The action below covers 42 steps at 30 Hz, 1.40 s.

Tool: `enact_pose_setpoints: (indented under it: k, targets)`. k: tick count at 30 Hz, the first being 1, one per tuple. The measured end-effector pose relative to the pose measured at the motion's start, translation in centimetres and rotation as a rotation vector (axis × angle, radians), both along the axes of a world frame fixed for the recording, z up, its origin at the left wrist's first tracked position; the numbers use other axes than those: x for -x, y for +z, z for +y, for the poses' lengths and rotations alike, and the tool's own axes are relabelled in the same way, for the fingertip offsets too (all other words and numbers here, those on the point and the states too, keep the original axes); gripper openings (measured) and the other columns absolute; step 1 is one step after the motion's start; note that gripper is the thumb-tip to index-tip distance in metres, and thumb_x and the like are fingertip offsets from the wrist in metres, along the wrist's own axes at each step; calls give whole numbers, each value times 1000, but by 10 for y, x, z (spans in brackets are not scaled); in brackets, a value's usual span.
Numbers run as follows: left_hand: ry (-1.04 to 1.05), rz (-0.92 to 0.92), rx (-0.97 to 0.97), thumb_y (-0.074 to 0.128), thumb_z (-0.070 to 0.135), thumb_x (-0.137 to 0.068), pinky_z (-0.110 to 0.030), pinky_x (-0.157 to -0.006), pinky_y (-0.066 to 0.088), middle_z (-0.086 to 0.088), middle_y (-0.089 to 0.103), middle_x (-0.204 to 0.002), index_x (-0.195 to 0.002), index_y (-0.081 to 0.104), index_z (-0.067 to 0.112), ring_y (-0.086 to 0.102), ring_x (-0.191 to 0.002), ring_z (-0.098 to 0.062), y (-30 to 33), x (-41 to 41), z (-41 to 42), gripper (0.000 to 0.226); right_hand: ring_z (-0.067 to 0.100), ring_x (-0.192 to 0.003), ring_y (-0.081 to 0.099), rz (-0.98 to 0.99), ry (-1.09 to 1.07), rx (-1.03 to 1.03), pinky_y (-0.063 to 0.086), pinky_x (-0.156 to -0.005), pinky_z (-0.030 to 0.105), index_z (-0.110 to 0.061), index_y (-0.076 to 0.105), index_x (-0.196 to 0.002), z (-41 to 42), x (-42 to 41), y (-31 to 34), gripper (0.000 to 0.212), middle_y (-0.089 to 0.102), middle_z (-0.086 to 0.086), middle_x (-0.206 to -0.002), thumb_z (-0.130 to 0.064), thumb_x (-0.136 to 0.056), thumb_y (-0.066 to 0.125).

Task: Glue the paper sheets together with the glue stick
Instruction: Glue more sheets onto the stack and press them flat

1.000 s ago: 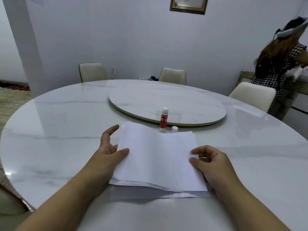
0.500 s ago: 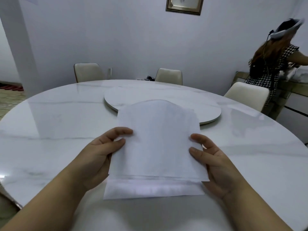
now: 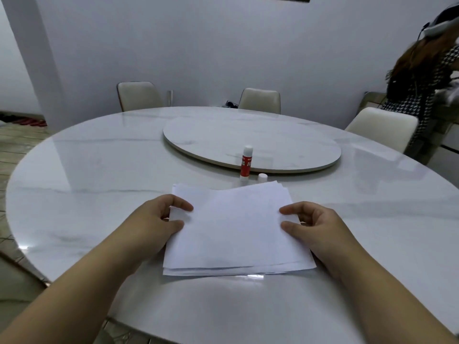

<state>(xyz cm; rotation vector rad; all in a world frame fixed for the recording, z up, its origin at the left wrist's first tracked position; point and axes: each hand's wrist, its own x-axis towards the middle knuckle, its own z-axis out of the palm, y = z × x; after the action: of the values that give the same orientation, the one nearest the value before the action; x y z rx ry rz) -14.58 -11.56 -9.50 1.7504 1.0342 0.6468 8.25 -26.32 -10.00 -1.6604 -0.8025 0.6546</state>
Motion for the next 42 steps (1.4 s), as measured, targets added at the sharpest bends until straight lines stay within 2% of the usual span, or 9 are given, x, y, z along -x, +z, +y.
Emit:
enact_pose_setpoints:
  k: [4,8,12,17,23,28,31,37,42]
  targets:
    - [18,-16,4,57,10,-90,-26,-54,39,3,53,-70,-94,65,26,53,-64,-17,1,-3,-3,18,24,-85,72,-32,10,42,58,-79,36,-23,72,-92,0,-1,1,27,75,8,-93,0,-78,72]
    - [54,-4,-36,66,15,-83,-27,-66,50,5,61,-97,-94,61,35,63,-84,-15,-1,-4,-5,23,29,-86,72,-25,1,64,58,-81,40,-25,73,-91,-1,-1,1,28,75,11,-94,0,-78,72]
    - [68,38,-79,67,10,-81,-30,-70,52,6,61,-98,-94,60,34,64,-85,-16,-3,-3,-6,28,30,-87,72,-38,-9,85,58,-80,40,-25,73,-92,-2,-1,2,29,75,11,-95,-1,-76,73]
    - [33,113,-137,66,9,-82,-19,-61,45,9,60,-95,-100,60,34,61,-78,-8,-3,-3,-7,30,25,-82,71,-122,-34,133,52,-66,28,-27,73,-89,-4,-3,2,21,73,7,-92,-11,-77,73]
    - [10,326,-253,66,19,-82,-25,-76,45,3,59,-101,-107,57,35,57,-88,-15,-4,-5,-11,31,8,-57,48,-369,-72,194,34,-44,8,-23,71,-82,-3,-3,-1,9,48,-8,-62,-16,-76,73]
    - [91,387,-276,59,25,-88,-30,-92,41,-3,49,-131,-135,39,26,52,-113,-21,-1,-9,-13,51,9,-70,56,-485,-184,185,42,-59,23,-23,65,-92,-3,-2,-3,14,60,-7,-85,-30,-80,70]
    - [104,399,-243,49,26,-94,-34,-100,39,-7,47,-139,-142,29,21,47,-124,-25,2,-13,-11,53,14,-69,59,-495,-245,210,46,-61,29,-21,64,-96,-2,-1,-2,15,63,-6,-80,-30,-86,60]
    - [70,396,-192,39,22,-97,-33,-103,35,-6,42,-146,-149,16,23,42,-130,-26,6,-22,-9,57,11,-59,58,-497,-221,189,40,-51,23,-21,65,-97,-1,3,-2,13,64,-7,-77,-21,-87,57]
    - [73,356,-155,40,21,-97,-32,-98,37,-3,46,-141,-149,16,22,45,-124,-25,7,-21,-9,58,12,-66,59,-510,-249,227,44,-56,26,-20,66,-94,-1,-1,-3,13,64,-10,-79,-20,-86,57]
